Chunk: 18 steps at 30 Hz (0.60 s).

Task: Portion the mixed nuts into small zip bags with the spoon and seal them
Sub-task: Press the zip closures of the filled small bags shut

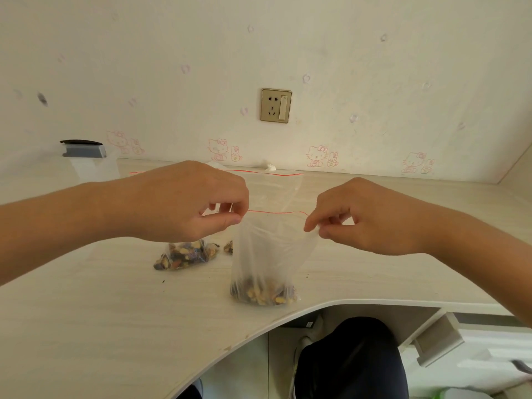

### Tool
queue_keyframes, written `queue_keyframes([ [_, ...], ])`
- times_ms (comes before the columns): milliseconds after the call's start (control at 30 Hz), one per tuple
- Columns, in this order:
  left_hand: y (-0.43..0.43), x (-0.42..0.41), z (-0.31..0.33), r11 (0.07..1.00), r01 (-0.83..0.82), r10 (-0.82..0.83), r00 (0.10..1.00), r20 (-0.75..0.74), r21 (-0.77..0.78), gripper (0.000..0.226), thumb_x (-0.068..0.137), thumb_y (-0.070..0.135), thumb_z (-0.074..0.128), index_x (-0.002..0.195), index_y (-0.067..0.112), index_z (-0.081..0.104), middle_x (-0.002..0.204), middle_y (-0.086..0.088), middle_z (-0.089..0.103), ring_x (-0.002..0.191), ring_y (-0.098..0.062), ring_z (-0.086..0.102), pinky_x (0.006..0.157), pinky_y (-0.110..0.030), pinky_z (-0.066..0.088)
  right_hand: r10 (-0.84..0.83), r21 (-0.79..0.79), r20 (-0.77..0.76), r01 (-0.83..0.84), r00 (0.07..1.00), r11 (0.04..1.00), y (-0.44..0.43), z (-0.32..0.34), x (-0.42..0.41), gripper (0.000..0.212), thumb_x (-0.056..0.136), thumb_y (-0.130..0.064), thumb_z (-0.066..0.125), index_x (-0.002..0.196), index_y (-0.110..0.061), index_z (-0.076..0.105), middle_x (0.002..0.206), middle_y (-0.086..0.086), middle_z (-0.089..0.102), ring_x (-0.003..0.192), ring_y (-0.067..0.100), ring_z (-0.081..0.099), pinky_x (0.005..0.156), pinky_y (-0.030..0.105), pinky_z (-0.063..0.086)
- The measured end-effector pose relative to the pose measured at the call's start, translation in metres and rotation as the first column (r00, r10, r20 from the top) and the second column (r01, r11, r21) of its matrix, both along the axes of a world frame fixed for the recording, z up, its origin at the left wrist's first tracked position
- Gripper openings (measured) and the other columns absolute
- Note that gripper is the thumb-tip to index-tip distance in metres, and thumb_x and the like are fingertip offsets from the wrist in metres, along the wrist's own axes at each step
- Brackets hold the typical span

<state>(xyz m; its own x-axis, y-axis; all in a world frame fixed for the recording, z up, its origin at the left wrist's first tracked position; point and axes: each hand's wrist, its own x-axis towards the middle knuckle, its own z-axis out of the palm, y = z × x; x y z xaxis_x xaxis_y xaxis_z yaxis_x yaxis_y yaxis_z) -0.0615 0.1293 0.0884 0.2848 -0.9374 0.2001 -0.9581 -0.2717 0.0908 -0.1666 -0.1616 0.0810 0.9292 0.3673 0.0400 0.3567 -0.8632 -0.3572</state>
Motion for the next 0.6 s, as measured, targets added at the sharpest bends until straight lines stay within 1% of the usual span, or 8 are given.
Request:
queue_keyframes([
  [67, -0.001, -0.001, 0.001, 1.000, 0.001, -0.001, 1.000, 0.000, -0.002, 0.013, 0.102, 0.027, 0.061, 0.091, 0.034, 0.060, 0.087, 0.019, 0.062, 0.082, -0.009, 0.060, 0.071, -0.010, 0.038, -0.002, 0.045, -0.049, 0.004, 0.999, 0.999, 0.001, 0.000, 0.001, 0.015, 0.094, -0.023, 0.071, 0.102, -0.033, 0.079, 0.087, -0.011, 0.065, 0.085, 0.013, 0.064, 0.082, 0.034, 0.054],
  [167, -0.002, -0.002, 0.001, 1.000, -0.002, 0.002, 1.000, -0.007, -0.001, 0.010, 0.100, 0.031, 0.058, 0.090, 0.033, 0.060, 0.085, 0.019, 0.062, 0.081, -0.010, 0.060, 0.071, -0.008, 0.037, 0.015, 0.056, -0.076, -0.011, 0.997, 0.998, 0.003, -0.001, 0.003, 0.009, 0.093, -0.024, 0.074, 0.091, -0.032, 0.078, 0.091, -0.012, 0.068, 0.089, 0.012, 0.064, 0.081, 0.031, 0.052],
  [233, -0.001, -0.001, 0.001, 1.000, -0.008, 0.008, 1.000, -0.012, 0.001, 0.010, 0.099, 0.032, 0.058, 0.090, 0.035, 0.059, 0.085, 0.020, 0.062, 0.082, -0.009, 0.060, 0.072, -0.009, 0.039, 0.016, 0.095, -0.068, -0.009, 0.998, 0.995, 0.001, -0.001, 0.004, 0.009, 0.092, -0.020, 0.076, 0.086, -0.028, 0.078, 0.087, -0.013, 0.071, 0.086, 0.012, 0.066, 0.080, 0.028, 0.052],
  [300, 0.001, -0.001, 0.000, 1.000, -0.023, 0.022, 1.000, -0.021, -0.002, 0.009, 0.099, 0.034, 0.058, 0.090, 0.036, 0.059, 0.086, 0.020, 0.062, 0.084, -0.008, 0.060, 0.073, -0.012, 0.041, -0.001, 0.191, -0.070, 0.014, 0.998, 0.982, -0.003, 0.000, 0.004, 0.011, 0.089, -0.013, 0.079, 0.084, -0.023, 0.078, 0.083, -0.011, 0.075, 0.081, 0.012, 0.069, 0.080, 0.025, 0.054],
  [367, 0.003, -0.001, -0.002, 1.000, -0.024, 0.024, 0.999, -0.041, -0.018, 0.009, 0.098, 0.033, 0.060, 0.089, 0.035, 0.059, 0.085, 0.020, 0.062, 0.086, -0.009, 0.059, 0.074, -0.015, 0.043, -0.014, 0.229, -0.079, 0.032, 0.997, 0.973, -0.005, -0.002, 0.003, 0.010, 0.089, -0.011, 0.079, 0.087, -0.021, 0.080, 0.083, -0.010, 0.075, 0.081, 0.012, 0.070, 0.080, 0.026, 0.055],
  [467, 0.002, -0.002, -0.004, 1.000, -0.017, 0.017, 0.998, -0.060, -0.013, 0.012, 0.097, 0.028, 0.063, 0.087, 0.032, 0.059, 0.083, 0.018, 0.061, 0.086, -0.011, 0.059, 0.074, -0.017, 0.043, 0.007, 0.110, -0.057, -0.001, 0.998, 0.994, -0.001, -0.008, 0.003, 0.015, 0.095, -0.016, 0.072, 0.102, -0.025, 0.082, 0.083, -0.019, 0.069, 0.086, 0.009, 0.066, 0.077, 0.018, 0.048],
  [533, 0.000, -0.003, -0.004, 1.000, -0.011, 0.011, 0.998, -0.068, -0.009, 0.013, 0.098, 0.027, 0.063, 0.087, 0.032, 0.059, 0.083, 0.018, 0.061, 0.086, -0.011, 0.060, 0.073, -0.014, 0.043, 0.017, 0.031, -0.095, -0.014, 0.995, 0.999, 0.004, -0.007, 0.004, 0.015, 0.098, -0.025, 0.067, 0.101, -0.028, 0.082, 0.084, -0.021, 0.066, 0.087, 0.008, 0.064, 0.077, 0.021, 0.048],
  [600, -0.002, -0.004, -0.002, 1.000, 0.001, -0.003, 0.997, -0.078, -0.022, 0.011, 0.098, 0.028, 0.061, 0.087, 0.031, 0.059, 0.082, 0.018, 0.061, 0.085, -0.012, 0.061, 0.073, -0.009, 0.040, 0.008, -0.005, -0.182, -0.009, 0.983, 1.000, 0.008, -0.004, 0.006, 0.014, 0.097, -0.033, 0.068, 0.094, -0.031, 0.081, 0.087, -0.023, 0.066, 0.086, 0.006, 0.063, 0.079, 0.026, 0.050],
])
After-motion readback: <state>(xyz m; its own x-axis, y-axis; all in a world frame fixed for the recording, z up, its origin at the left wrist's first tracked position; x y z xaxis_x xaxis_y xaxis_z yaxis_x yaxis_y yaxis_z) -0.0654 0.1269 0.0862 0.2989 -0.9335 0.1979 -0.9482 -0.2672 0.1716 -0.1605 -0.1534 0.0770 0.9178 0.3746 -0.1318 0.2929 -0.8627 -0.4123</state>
